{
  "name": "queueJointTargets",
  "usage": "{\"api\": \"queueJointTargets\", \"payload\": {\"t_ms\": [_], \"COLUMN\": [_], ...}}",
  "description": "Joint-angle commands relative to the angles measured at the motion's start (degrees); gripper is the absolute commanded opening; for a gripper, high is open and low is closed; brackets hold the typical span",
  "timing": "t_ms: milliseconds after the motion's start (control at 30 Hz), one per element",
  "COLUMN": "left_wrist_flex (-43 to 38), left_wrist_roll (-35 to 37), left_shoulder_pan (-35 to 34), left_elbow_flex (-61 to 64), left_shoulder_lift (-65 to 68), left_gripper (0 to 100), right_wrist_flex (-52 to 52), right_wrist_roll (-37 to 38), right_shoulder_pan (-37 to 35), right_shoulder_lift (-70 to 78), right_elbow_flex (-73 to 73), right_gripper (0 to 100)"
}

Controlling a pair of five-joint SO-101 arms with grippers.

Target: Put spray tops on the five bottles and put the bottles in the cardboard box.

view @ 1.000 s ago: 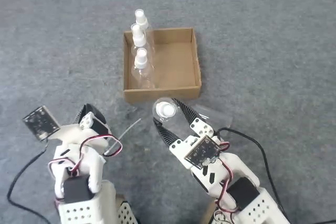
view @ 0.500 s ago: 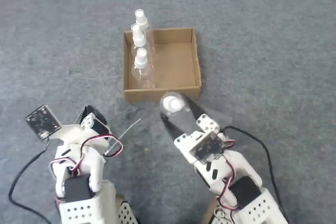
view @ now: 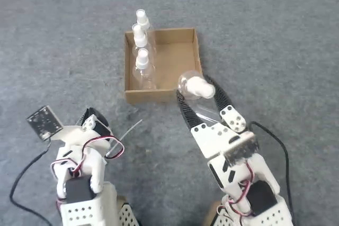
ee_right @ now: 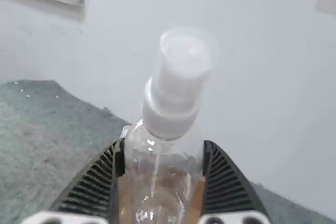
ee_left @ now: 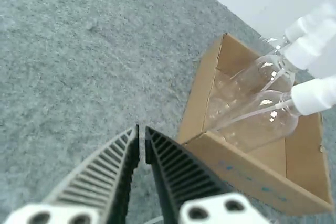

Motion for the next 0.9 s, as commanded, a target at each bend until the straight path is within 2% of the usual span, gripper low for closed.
{"api": "queueJointTargets", "payload": {"t_ms": [0, 267, 633, 867], "left_wrist_flex": [-0.4, -0.4, -0.4, -5.1], "left_wrist_roll": [-0.4, -0.4, -0.4, -0.4], "left_shoulder_pan": [-0.4, -0.4, -0.4, -0.4], "left_elbow_flex": [-0.7, -0.7, -0.1, 2.2], "left_shoulder_lift": [-0.8, -0.8, -0.8, -0.8], "left_gripper": [2, 2, 2, 2], "right_wrist_flex": [-1.9, -7.3, -23.5, -30.7], "right_wrist_roll": [-0.6, -0.6, -0.8, -1.1], "right_shoulder_pan": [0.7, 0.8, 0.9, 2.4], "right_shoulder_lift": [0.3, 17.9, 44.5, 60.0], "right_elbow_flex": [-8.4, -18.1, -25.8, -31.6], "right_gripper": [0.7, 0.7, 0.7, 0.7]}}
